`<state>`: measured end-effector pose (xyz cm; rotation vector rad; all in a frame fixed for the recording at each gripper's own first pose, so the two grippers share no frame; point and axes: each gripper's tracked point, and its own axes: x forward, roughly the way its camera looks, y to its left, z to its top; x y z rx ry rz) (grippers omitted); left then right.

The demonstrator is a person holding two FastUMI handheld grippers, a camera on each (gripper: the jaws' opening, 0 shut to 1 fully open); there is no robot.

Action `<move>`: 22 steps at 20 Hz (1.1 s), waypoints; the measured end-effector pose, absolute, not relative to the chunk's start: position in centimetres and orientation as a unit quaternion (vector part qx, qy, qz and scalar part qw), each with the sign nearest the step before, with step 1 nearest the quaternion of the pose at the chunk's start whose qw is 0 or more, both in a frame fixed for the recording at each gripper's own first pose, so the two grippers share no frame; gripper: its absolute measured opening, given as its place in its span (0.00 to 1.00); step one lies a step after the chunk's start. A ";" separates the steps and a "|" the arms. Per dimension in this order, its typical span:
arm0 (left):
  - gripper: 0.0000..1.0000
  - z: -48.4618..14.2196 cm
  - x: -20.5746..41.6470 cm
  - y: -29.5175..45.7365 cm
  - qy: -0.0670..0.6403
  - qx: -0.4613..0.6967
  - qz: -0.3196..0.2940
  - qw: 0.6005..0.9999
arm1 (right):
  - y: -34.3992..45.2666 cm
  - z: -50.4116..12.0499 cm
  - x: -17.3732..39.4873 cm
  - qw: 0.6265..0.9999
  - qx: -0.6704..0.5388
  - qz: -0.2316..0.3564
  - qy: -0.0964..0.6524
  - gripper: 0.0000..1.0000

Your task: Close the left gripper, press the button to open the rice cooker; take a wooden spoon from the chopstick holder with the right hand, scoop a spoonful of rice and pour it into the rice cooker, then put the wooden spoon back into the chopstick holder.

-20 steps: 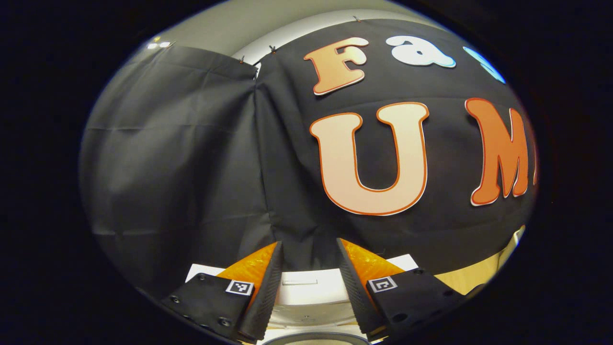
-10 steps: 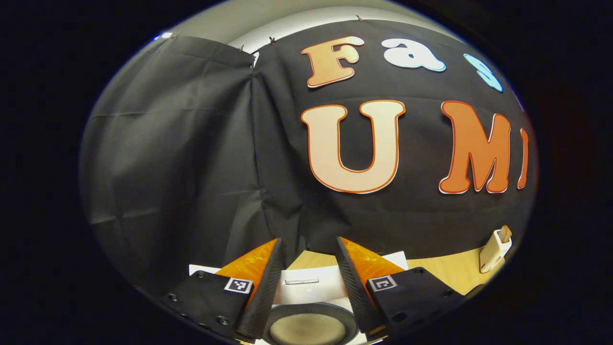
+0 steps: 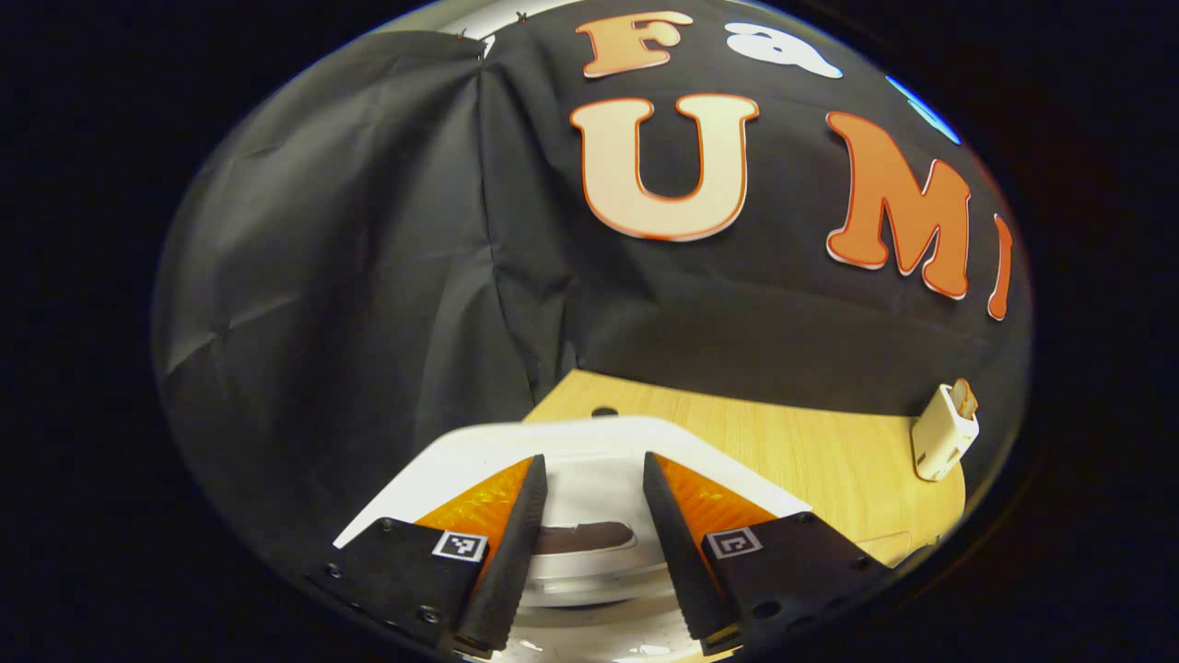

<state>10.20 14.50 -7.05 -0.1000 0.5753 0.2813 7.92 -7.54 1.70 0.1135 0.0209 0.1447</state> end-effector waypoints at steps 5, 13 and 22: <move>0.66 -11.6 8.3 13.6 0.316 -0.036 0.124 0.940 | -8.7 1.1 7.7 0.996 0.063 0.066 0.008 0.92; 0.72 -11.9 7.9 13.7 0.298 -0.009 0.125 0.946 | -8.2 -0.3 7.8 0.993 0.083 0.077 0.026 0.93; 0.80 -6.1 8.3 11.2 0.182 -0.021 0.106 0.977 | -4.8 0.3 8.5 0.994 0.048 0.095 0.014 0.93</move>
